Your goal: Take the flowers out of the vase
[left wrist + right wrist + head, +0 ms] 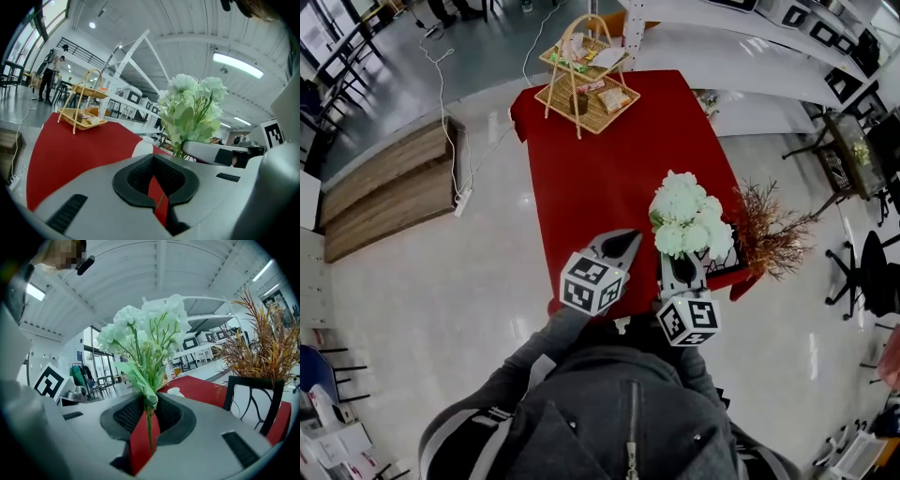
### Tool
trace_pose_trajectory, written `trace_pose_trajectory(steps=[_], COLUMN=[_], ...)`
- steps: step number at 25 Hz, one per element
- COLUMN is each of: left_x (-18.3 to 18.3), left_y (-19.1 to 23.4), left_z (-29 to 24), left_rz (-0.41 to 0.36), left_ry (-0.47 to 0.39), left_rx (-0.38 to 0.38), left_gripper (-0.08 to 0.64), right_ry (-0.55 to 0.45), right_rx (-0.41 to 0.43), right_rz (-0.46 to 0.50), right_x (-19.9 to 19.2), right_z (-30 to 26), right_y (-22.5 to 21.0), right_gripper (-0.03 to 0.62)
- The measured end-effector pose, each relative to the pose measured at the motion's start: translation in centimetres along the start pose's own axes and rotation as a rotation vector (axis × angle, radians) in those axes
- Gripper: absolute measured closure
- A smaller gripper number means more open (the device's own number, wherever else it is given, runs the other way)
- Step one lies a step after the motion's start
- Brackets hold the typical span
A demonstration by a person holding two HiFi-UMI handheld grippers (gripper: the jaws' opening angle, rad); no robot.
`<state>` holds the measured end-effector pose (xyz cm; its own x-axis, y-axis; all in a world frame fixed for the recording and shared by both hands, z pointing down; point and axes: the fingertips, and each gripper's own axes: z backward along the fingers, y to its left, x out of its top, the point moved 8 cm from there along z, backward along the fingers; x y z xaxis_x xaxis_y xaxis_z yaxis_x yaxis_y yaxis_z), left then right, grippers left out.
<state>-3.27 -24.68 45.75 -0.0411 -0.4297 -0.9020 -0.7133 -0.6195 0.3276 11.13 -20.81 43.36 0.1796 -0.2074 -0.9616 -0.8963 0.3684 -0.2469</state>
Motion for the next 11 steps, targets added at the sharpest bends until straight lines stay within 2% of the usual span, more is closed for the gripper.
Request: trace_pose_trajectory(steps=[11], left_x=[-0.22], left_y=[0.06], left_z=[-0.01], left_rz=[-0.012], left_ry=[0.000], left_rx=[0.013], left_gripper=[0.551], right_ry=[-0.007], right_rx=[0.012], right_rz=[-0.010], right_x=[0.01], right_z=[-0.18], right_y=[0.07], right_gripper=[0.520])
